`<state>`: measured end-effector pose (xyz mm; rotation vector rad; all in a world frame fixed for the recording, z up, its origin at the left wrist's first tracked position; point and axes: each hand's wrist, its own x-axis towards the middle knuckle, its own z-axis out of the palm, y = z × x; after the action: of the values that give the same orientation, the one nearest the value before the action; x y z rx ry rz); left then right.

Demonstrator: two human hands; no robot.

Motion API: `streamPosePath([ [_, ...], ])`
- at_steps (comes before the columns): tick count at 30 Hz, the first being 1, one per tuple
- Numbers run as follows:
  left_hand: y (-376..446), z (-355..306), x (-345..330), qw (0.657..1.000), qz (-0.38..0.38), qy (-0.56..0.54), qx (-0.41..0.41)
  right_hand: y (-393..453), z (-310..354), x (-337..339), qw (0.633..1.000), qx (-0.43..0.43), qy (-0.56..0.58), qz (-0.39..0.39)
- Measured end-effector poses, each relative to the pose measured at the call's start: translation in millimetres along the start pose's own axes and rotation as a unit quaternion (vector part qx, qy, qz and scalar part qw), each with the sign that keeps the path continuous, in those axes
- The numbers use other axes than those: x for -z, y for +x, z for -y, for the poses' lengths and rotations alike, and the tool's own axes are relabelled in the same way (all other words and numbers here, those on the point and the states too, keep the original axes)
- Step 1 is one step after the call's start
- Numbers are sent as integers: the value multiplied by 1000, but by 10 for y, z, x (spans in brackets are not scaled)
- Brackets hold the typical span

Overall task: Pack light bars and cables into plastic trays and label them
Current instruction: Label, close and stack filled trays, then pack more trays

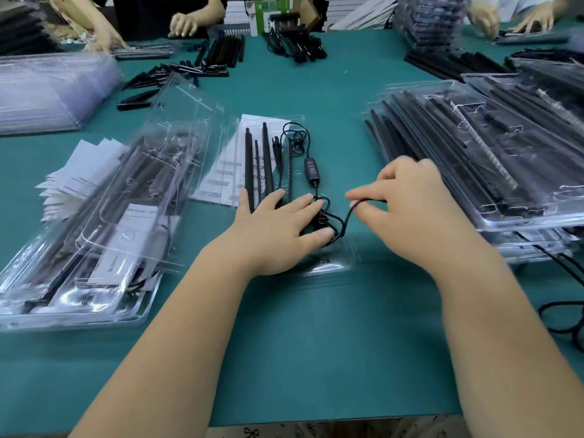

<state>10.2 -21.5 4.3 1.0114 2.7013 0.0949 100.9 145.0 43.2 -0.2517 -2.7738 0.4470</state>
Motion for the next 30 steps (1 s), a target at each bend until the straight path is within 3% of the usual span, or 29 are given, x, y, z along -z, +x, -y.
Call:
streamPosePath([
  [3,15,-2,-11,1000,2,-6,3,1,196,-121,995,-23,-5,-94],
  [9,-9,-20,-15,1000,8,6,-18,34,366,-350,997,43,24,59],
  [13,-26,-42,-9,1000,-3,-17,-15,38,295,-331,997,50,45,48],
  [21,-92,-58,83,988,-27,-152,-17,41,130,-310,988,73,56,120],
  [26,-117,-19,124,990,-12,-132,-44,61,107,-347,978,129,16,162],
  [30,-103,13,103,994,3,-100,-47,61,83,-307,986,80,93,115],
])
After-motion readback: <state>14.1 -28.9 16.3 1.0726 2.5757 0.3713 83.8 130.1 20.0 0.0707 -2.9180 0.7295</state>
